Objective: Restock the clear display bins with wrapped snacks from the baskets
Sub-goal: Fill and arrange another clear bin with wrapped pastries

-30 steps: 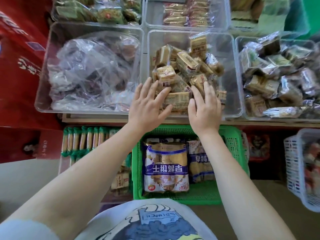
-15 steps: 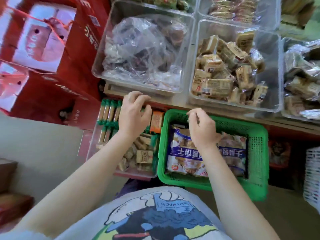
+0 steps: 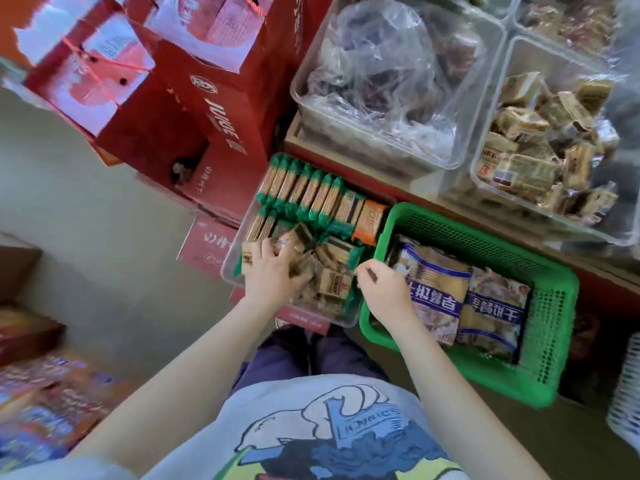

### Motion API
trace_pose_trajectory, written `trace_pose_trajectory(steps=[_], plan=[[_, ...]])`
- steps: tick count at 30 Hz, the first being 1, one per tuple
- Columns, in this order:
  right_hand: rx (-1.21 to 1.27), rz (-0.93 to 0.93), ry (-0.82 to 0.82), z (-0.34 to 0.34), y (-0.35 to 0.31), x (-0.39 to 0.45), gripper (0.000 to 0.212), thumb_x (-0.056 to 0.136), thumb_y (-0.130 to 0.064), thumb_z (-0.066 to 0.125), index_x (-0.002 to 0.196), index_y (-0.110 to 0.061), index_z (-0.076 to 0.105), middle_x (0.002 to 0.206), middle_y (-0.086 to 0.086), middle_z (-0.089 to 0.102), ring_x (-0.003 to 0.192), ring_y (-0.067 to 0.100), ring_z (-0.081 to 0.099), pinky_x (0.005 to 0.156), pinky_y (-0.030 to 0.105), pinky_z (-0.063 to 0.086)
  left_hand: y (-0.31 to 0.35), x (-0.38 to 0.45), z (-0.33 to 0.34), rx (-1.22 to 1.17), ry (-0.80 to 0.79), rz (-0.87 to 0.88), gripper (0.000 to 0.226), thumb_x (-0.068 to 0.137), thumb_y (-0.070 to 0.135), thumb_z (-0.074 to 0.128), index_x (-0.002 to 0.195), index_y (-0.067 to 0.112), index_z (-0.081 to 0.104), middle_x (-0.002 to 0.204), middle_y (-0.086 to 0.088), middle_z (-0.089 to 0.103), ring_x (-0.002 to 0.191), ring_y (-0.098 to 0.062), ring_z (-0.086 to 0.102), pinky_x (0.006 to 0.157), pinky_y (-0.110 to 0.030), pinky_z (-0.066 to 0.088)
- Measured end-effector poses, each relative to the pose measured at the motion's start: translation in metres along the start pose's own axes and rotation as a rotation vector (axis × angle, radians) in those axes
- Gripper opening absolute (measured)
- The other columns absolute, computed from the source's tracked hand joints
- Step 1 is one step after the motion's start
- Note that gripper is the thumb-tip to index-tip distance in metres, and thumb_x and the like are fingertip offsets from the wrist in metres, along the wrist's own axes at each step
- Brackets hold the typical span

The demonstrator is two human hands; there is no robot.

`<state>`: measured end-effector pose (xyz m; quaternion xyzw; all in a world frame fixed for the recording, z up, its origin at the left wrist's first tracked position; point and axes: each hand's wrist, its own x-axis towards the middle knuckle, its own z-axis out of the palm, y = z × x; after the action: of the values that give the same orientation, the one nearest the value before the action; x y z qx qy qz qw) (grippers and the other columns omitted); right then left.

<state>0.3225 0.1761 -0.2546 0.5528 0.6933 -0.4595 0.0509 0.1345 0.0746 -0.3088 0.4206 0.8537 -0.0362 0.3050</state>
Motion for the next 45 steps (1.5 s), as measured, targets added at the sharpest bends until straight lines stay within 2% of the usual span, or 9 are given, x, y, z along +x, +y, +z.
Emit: trace_pose_trajectory(steps=[7,11,14,17,24,28,35,42,45], plan=[[0.024,-0.004,-0.017,0.008,-0.015,-0.001,0.023,0.103,-0.028,0.046,0.097,-0.02,0.066,0.085,-0.001,0.067,0.075,0.021,0.064,0.07,0.039,0.051,0.004,-0.01,-0.021,-0.348,-0.002,0.023,0.082,0.083,0.044,0.074,0.15,0.032,0.026,0.127,-0.009,0.059,0.094,-0.025,0.063,0.067,-0.035,0.053],[0.377,0.062,-0.043,-0.011,-0.035,0.005,0.02,0.099,-0.041,0.052,0.103,-0.026,0.065,0.096,0.0,0.071,0.089,0.021,0.07,0.087,0.049,0.057,0.034,-0.025,-0.048,-0.582,0.188,0.156,0.084,0.079,0.041,0.08,0.147,0.028,0.032,0.139,0.004,0.054,0.121,-0.018,0.054,0.089,-0.033,0.049],[0.669,0.061,-0.19,-0.04,-0.044,0.006,0.025,0.095,-0.044,0.062,0.115,-0.028,0.061,0.106,0.002,0.073,0.096,0.019,0.073,0.088,0.047,0.059,0.082,-0.028,-0.072,-0.634,0.265,0.335,0.088,0.074,0.035,0.085,0.146,0.026,0.036,0.133,0.004,0.056,0.119,-0.015,0.052,0.095,-0.032,0.045],[0.765,0.008,-0.057,-0.085,-0.034,0.002,0.024,0.088,-0.033,0.071,0.112,-0.034,0.066,0.11,0.002,0.073,0.104,0.021,0.07,0.095,0.048,0.056,0.142,-0.028,-0.086,-0.6,0.257,0.537,0.09,0.071,0.03,0.086,0.148,0.022,0.039,0.133,0.0,0.056,0.12,-0.017,0.05,0.1,-0.035,0.044],[0.576,-0.05,0.634,-0.251,0.047,0.011,0.041,0.091,-0.035,0.064,0.129,-0.027,0.054,0.111,-0.01,0.066,0.101,0.009,0.064,0.089,0.032,0.052,0.268,-0.008,-0.098,-0.401,0.374,0.678,0.074,0.089,0.042,0.067,0.152,0.023,0.032,0.159,-0.003,0.028,0.147,-0.021,0.023,0.12,-0.038,0.023],[0.2,-0.052,0.815,-0.325,0.089,0.046,0.044,0.098,-0.035,0.056,0.138,-0.021,0.044,0.11,-0.001,0.062,0.094,0.019,0.059,0.077,0.03,0.046,0.323,0.014,-0.097,-0.222,0.364,0.63,0.074,0.094,0.045,0.057,0.156,0.031,0.02,0.166,-0.001,0.008,0.153,-0.021,0.003,0.121,-0.04,0.007],[-0.293,-0.004,0.731,-0.348,0.124,0.097,0.031,0.099,-0.013,0.05,0.13,-0.015,0.046,0.116,0.013,0.058,0.105,0.034,0.058,0.07,0.044,0.052,0.344,0.032,-0.067,-0.049,0.222,0.511,0.081,0.094,0.049,0.055,0.157,0.038,0.006,0.165,0.0,-0.018,0.153,-0.026,0.002,0.123,-0.042,-0.002],[-0.352,0.018,0.596,-0.345,0.122,0.092,0.034,0.101,-0.027,0.044,0.125,-0.011,0.061,0.125,0.013,0.053,0.12,0.03,0.045,0.096,0.044,0.043,0.347,0.03,-0.071,-0.047,0.181,0.494,0.081,0.094,0.045,0.056,0.157,0.041,0.005,0.164,0.005,-0.018,0.152,-0.029,0.001,0.119,-0.04,-0.006],[-0.217,-0.087,0.728,-0.319,0.103,0.062,0.028,0.099,-0.025,0.049,0.116,-0.011,0.066,0.124,0.01,0.054,0.119,0.027,0.047,0.097,0.039,0.043,0.344,0.023,-0.089,-0.218,0.075,0.494,0.07,0.094,0.041,0.06,0.154,0.039,0.024,0.165,0.01,-0.007,0.152,-0.026,0.006,0.12,-0.046,0.013]])
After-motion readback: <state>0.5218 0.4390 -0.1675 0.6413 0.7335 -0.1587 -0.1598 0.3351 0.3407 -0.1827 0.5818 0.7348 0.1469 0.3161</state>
